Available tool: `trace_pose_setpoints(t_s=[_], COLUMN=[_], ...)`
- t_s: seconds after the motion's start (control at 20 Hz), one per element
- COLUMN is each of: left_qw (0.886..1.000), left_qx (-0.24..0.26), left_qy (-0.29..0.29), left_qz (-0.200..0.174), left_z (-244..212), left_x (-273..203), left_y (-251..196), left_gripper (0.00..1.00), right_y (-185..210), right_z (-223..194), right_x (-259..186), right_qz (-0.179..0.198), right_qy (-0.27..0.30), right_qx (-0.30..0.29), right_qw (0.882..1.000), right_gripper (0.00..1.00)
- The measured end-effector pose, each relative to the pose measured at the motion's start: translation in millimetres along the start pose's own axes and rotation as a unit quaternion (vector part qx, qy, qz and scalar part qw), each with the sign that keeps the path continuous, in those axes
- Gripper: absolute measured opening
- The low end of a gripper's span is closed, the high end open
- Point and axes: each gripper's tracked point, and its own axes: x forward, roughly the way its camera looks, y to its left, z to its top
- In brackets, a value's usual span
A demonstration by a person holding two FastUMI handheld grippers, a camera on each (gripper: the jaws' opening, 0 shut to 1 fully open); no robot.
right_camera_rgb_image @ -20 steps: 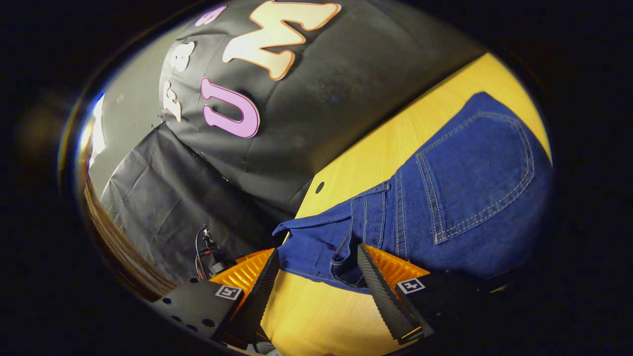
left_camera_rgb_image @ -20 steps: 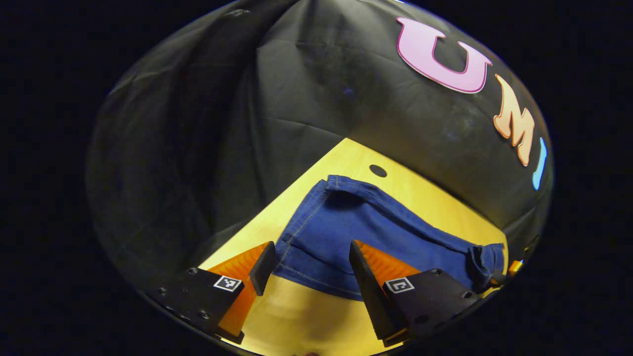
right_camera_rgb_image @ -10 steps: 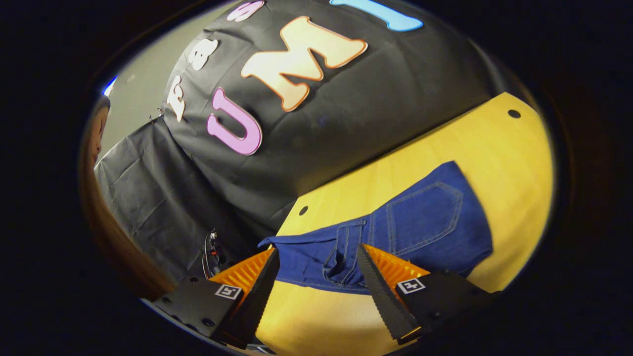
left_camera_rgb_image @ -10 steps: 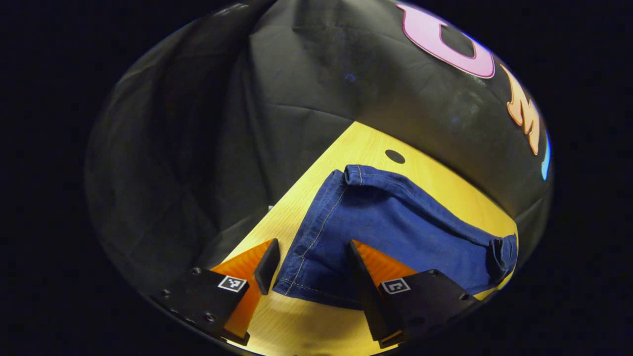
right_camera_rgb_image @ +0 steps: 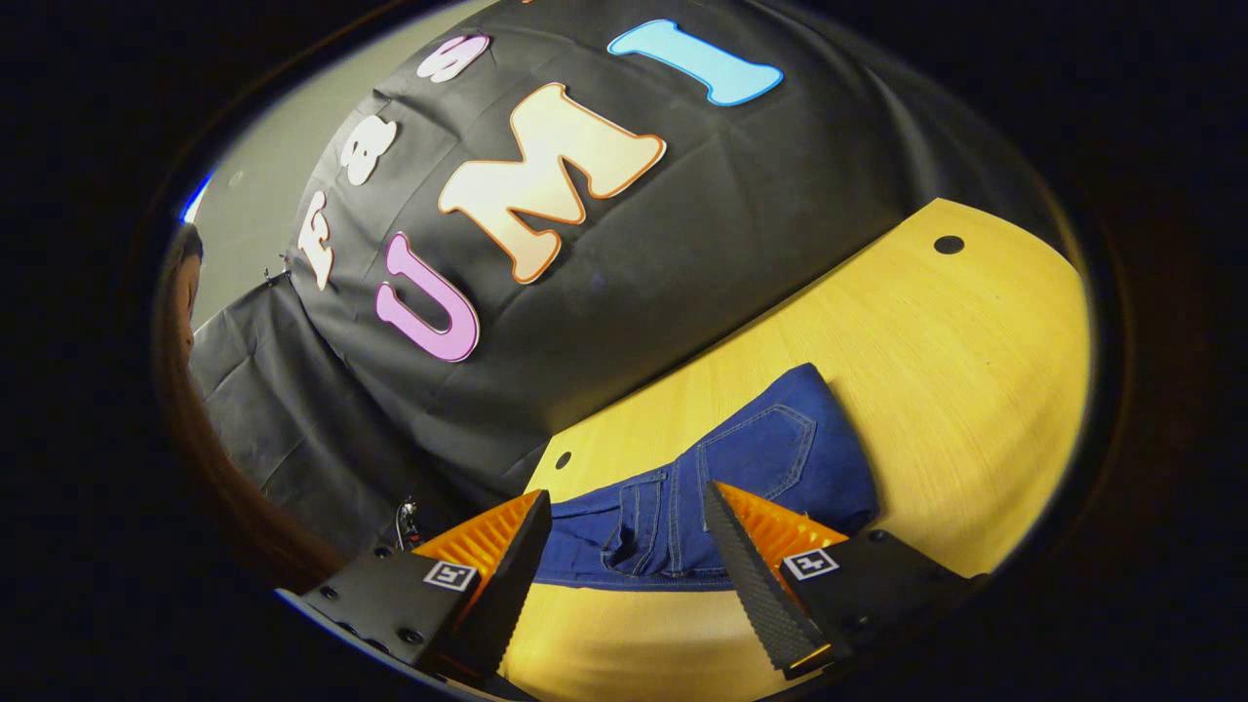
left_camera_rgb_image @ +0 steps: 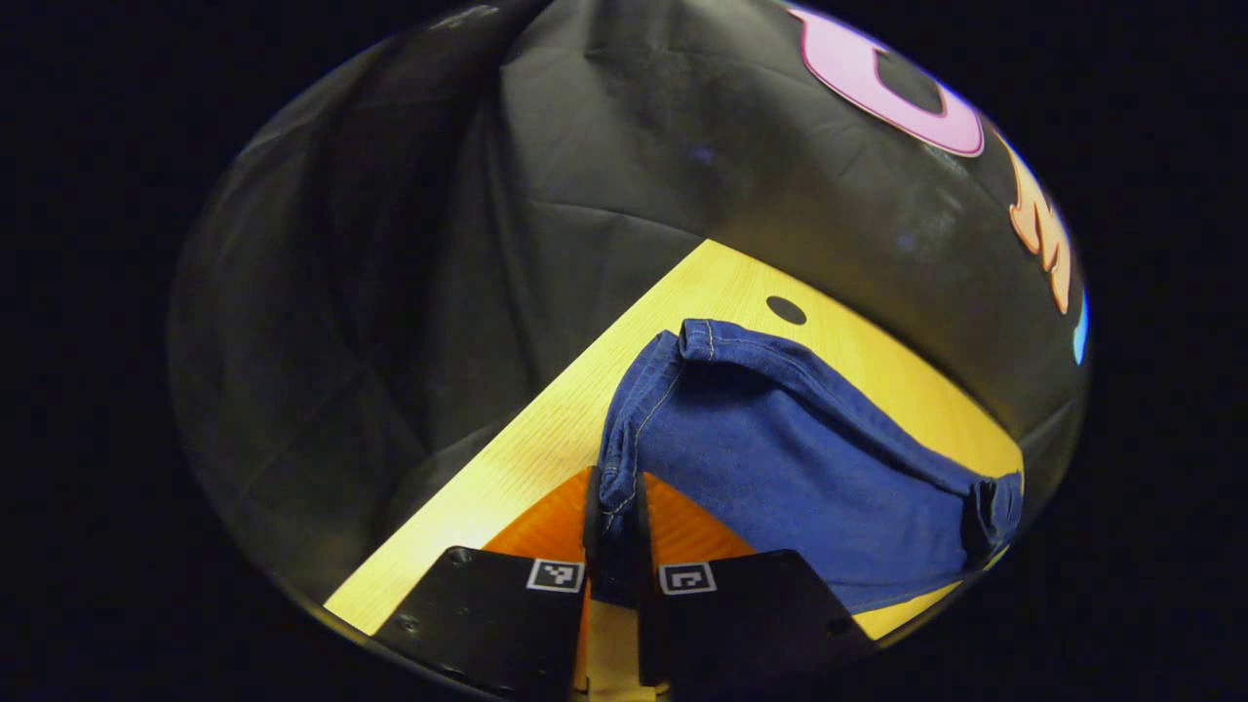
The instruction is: Grasp the waist and the cuffs of the jeans and fold them to make the two legs overlap; first hold the waist and fold one-third of the jeans toward the cuffs, then hold the cuffs and fold the remaining one-third in the same direction to finish folding.
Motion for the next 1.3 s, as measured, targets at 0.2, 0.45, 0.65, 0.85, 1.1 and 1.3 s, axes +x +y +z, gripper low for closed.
trace_pose_setpoints(t_s=[0.2, 0.45, 0.65, 0.85, 1.1, 1.3], left_qw=[0.999, 0.998, 0.996, 0.991, 0.981, 0.967], left_qx=[-0.042, -0.039, -0.017, 0.023, 0.068, 0.099], left_qy=[-0.005, -0.018, -0.031, -0.056, -0.087, -0.107], left_qz=[-0.027, -0.040, -0.085, -0.119, -0.161, -0.210], left_z=[2.4, 22.0, 46.2, 60.3, 64.0, 51.5], left_x=[-4.2, -21.9, -67.1, -102.7, -145.5, -178.8], left_y=[-2.2, -23.5, -79.4, -154.4, -262.3, -358.8], left_gripper=[0.00, 0.00, 0.00, 0.00, 0.00, 0.00], right_y=[-1.3, -3.3, -14.8, -42.1, -89.9, -127.4], right_z=[6.7, 31.5, 61.7, 92.5, 127.8, 149.9], right_x=[-8.2, -23.9, -48.3, -81.9, -126.9, -153.7], right_qz=[-0.006, -0.016, -0.022, -0.028, -0.035, -0.043], right_qy=[-0.005, -0.026, -0.051, -0.075, -0.093, -0.100], right_qx=[0.004, 0.008, 0.020, 0.033, 0.038, 0.040], right_qw=[1.000, 0.999, 0.998, 0.996, 0.994, 0.993], right_gripper=[1.00, 0.98, 0.98, 0.98, 0.98, 0.97])
